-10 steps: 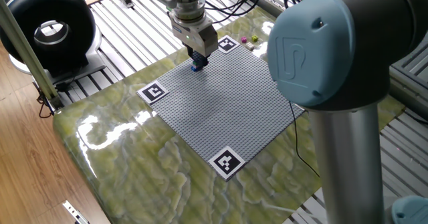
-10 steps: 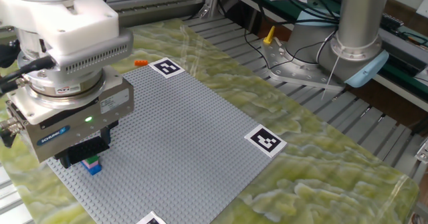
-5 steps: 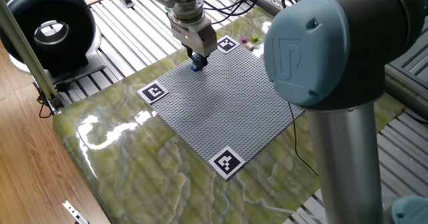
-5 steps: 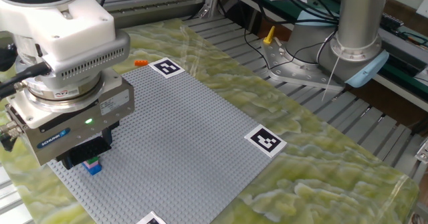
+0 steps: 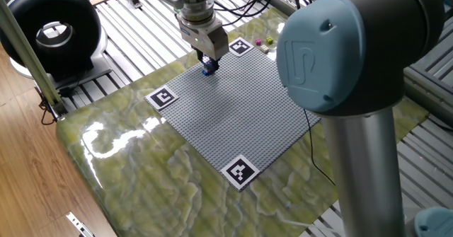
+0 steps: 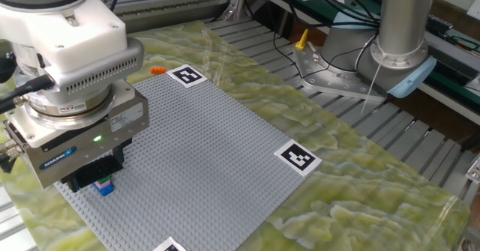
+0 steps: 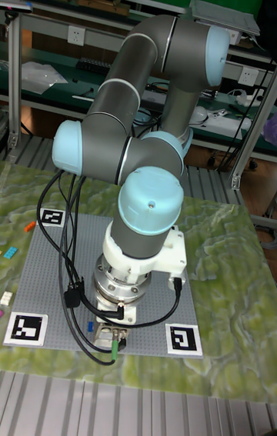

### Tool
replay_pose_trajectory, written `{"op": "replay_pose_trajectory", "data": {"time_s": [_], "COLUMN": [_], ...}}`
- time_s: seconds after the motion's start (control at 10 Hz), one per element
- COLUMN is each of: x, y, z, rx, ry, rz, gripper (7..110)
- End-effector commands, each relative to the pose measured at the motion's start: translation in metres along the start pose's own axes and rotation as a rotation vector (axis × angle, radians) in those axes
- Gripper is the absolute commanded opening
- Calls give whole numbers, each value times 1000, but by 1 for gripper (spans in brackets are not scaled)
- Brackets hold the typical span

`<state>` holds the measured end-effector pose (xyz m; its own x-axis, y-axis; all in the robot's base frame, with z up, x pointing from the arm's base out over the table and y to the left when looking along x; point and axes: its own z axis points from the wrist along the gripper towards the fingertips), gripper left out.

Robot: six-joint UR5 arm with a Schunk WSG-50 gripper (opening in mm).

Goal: Stack small Lego blocks one on top of the other

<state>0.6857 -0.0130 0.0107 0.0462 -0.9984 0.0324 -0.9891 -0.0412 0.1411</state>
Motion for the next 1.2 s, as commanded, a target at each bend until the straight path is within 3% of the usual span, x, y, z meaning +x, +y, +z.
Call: {"op": "replay_pose_trajectory", "data": {"time_s": [0.0,0.3,0.6,0.8,1.1], "x": [-2,-1,6,-1,-2], "y": [-4,-4,-2,-6,-7], "z": [2,1,-5,0,1], "rx": [1,-5,-34,-43,-58], "ry": [-10,-11,22,-4,13], "rz": [9,18,28,31,44], "gripper": [7,7,7,7,7]}}
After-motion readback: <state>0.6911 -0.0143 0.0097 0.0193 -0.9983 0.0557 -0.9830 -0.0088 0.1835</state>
